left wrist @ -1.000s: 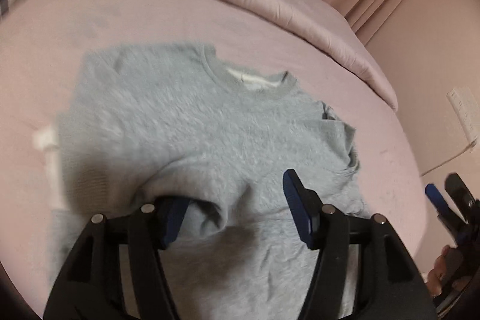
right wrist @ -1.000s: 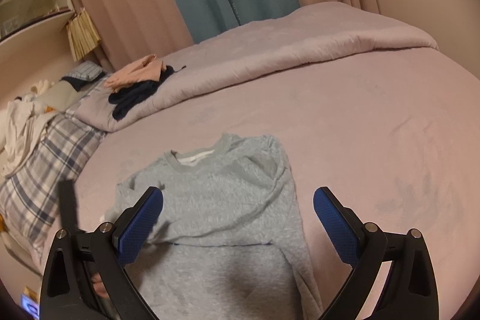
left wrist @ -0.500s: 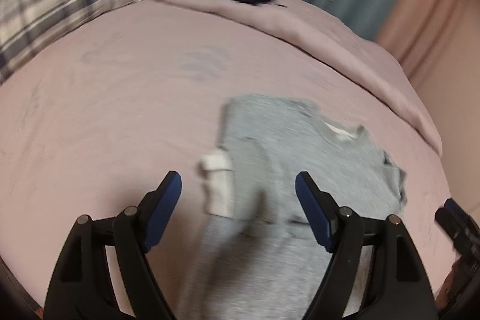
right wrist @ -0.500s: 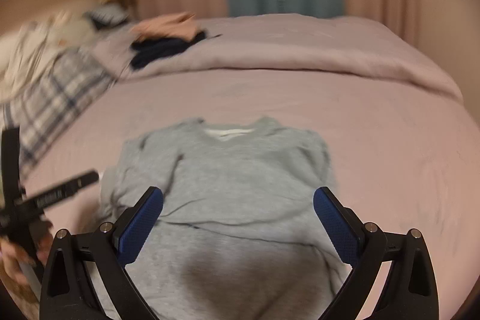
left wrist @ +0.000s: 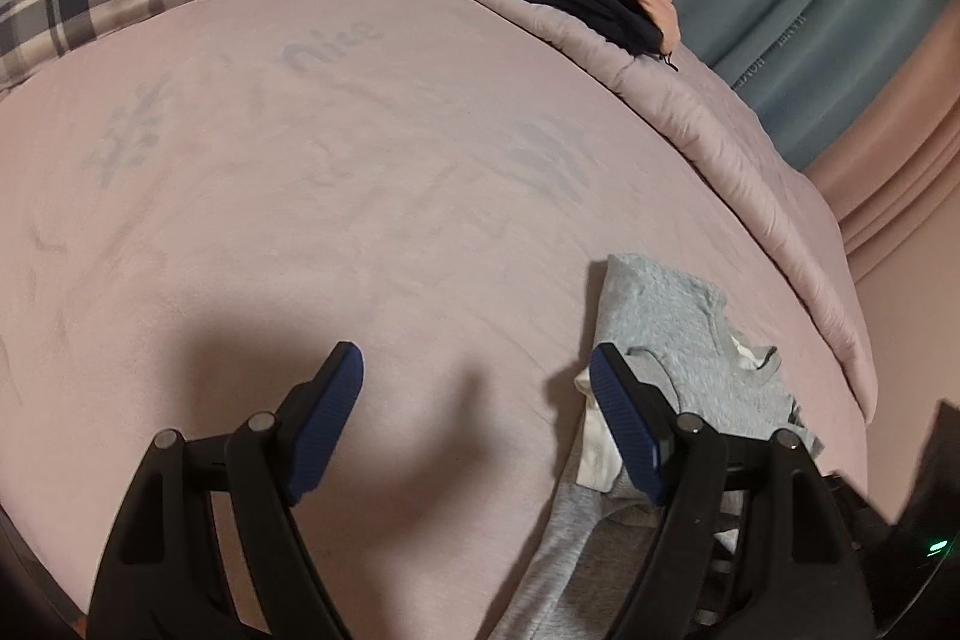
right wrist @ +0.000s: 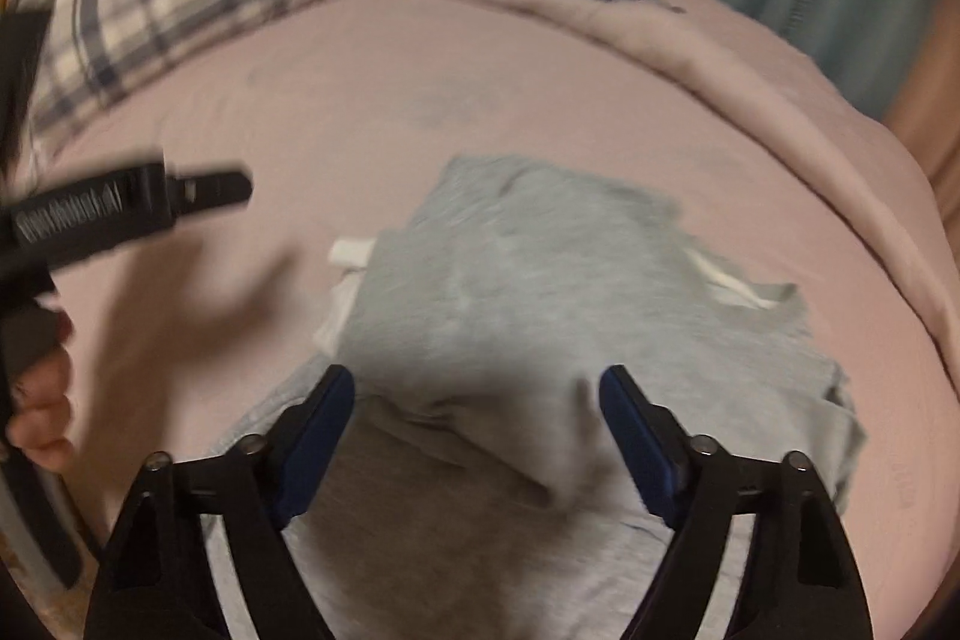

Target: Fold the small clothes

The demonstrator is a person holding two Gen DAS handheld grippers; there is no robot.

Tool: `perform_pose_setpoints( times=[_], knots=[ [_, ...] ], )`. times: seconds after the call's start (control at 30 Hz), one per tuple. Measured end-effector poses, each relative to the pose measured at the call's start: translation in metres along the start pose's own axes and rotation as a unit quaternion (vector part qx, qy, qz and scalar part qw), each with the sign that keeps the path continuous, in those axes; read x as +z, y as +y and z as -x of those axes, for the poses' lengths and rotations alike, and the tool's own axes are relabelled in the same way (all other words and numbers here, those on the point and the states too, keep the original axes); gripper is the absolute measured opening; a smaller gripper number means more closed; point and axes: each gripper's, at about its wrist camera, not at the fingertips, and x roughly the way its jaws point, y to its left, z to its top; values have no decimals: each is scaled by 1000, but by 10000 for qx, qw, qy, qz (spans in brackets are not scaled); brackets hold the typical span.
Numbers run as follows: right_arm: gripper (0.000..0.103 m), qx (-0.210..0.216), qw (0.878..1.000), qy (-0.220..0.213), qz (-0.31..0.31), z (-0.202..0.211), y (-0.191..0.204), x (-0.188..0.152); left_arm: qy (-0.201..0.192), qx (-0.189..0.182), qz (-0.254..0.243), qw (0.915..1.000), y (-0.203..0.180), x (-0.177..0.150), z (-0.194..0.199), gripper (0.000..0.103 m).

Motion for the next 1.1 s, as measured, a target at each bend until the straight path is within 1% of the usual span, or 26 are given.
perform_pose_setpoints(
  times=[0.1,0.17,0.2,0.23,0.27,0.33,0.43,0.5,0.67,0.87,1.0,1.1],
  knots=[
    [74,-32,9997,219,52,-18,9,0,27,-24,26,10000,2,1,0,78],
    [71,-109,9995,282,111,-27,12,-1,39,-48,38,10000,2,2,0,78],
    [66,-142,9994,276,135,-30,13,-1,41,-58,38,10000,2,1,0,78],
    [56,-121,9994,290,136,-33,13,-2,40,-67,35,10000,2,1,0,78],
    [51,-65,9994,304,128,-35,14,0,40,-67,31,10000,2,1,0,78],
    [27,99,9996,267,95,-36,14,-1,44,-62,4,10000,1,0,1,78],
    [23,366,9989,183,-229,-30,5,-1,66,-84,-44,9999,-2,-1,0,78],
    [22,590,9973,101,-432,-22,-3,2,80,-111,-64,9999,-3,-2,0,78],
    [22,789,9927,-204,-892,1,-27,4,127,-144,-154,9997,-9,-4,-2,78],
    [21,776,9835,-632,-1507,26,-66,2,176,-177,-271,9993,-15,-8,-4,78],
    [21,779,9744,-825,-1941,38,-95,-4,223,-192,-341,9990,-19,-10,-7,78],
    [21,849,9649,-893,-2319,42,-117,-15,285,-213,-413,9985,-23,-13,-10,78]
  ],
)
